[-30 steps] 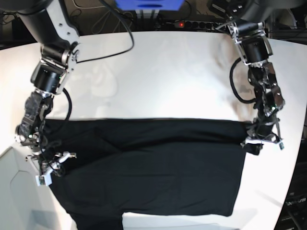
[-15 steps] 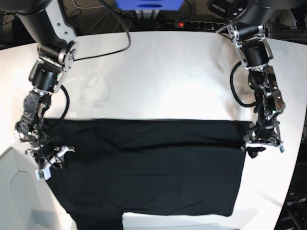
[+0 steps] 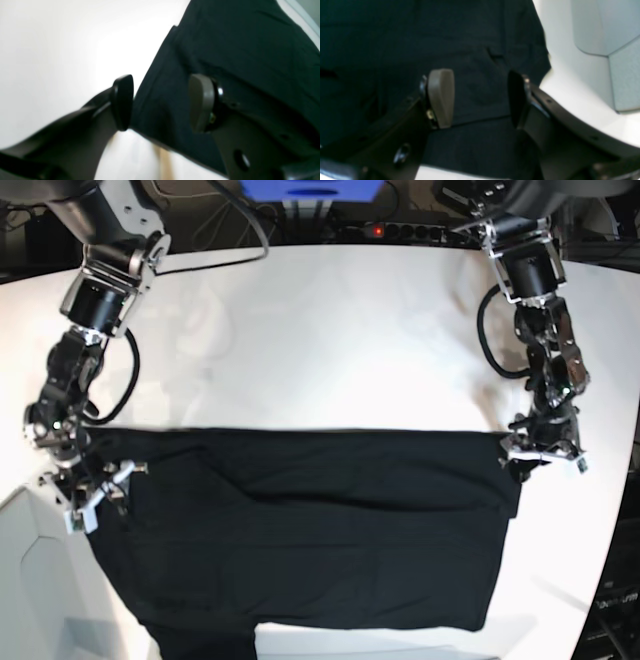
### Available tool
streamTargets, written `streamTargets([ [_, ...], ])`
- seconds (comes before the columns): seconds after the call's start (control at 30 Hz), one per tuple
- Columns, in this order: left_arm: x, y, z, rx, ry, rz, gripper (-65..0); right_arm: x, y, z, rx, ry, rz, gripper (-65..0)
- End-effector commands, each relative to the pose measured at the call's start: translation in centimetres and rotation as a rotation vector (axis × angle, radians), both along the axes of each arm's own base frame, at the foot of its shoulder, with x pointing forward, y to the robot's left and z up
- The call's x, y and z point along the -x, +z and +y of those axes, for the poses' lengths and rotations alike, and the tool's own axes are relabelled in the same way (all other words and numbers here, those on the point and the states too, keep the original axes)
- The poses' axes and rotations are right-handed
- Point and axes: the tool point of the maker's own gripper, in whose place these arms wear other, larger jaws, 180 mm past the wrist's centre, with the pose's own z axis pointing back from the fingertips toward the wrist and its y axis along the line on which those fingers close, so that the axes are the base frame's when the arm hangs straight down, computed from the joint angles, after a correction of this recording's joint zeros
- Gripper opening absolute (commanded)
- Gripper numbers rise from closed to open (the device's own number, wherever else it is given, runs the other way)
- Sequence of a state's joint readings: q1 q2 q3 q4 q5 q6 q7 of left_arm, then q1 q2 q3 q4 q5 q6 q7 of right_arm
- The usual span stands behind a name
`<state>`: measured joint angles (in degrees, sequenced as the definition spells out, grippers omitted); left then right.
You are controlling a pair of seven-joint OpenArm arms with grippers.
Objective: Fold the T-shirt properly
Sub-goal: 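Lift the shirt edge with both grippers and pull it toward the hem, then swing the held edge back toward the robot, laying the shirt flat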
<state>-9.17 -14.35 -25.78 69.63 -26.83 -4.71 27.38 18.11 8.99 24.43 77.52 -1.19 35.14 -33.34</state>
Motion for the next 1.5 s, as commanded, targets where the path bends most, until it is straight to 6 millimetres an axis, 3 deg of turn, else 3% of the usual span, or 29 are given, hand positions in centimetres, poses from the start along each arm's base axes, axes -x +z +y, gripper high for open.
streamTargets([
  [0.0,-0.6,1.6,0.7,-0.021,0.005,-0.05,-31.1,-0.4,2.0,-0.4,0.011,0.002,-0.065,-30.2],
  [0.17,0.0,0.3,0.5,-0.008,0.009,-0.02,-31.1,1.8,1.3,-0.6,0.045,0.004,-0.052,-29.9],
  [0.43,1.1,-3.5,0.7,0.035,0.023,0.077,-31.0,4.0,0.2,-1.0,0.073,0.002,-0.02,-29.8],
  [0.63,1.2,-3.9,0.5,0.043,0.024,0.083,-31.1,5.3,0.6,-5.1,0.056,-0.124,-0.034,-29.8],
  [0.8,1.2,-3.9,0.4,0.044,0.021,0.084,-31.9,5.9,0.3,-7.1,0.056,-0.168,-0.02,-29.8],
  [0.87,1.2,-3.9,0.4,0.044,0.021,0.084,-37.3,6.0,-0.5,-7.5,0.05,-0.17,0.003,-29.8],
  [1.07,1.3,-4.1,0.4,0.045,0.02,0.089,-65.0,5.3,-3.0,-9.0,-0.004,-0.192,0.067,-29.8],
  [1.27,1.6,-4.4,0.5,0.045,0.024,0.097,-64.2,4.9,-4.5,-10.3,-0.038,-0.21,0.117,-29.8],
  [1.47,1.7,-4.4,0.6,0.042,0.025,0.1,-65.0,6.4,-7.8,-9.9,-0.08,-0.213,0.207,-30.0],
])
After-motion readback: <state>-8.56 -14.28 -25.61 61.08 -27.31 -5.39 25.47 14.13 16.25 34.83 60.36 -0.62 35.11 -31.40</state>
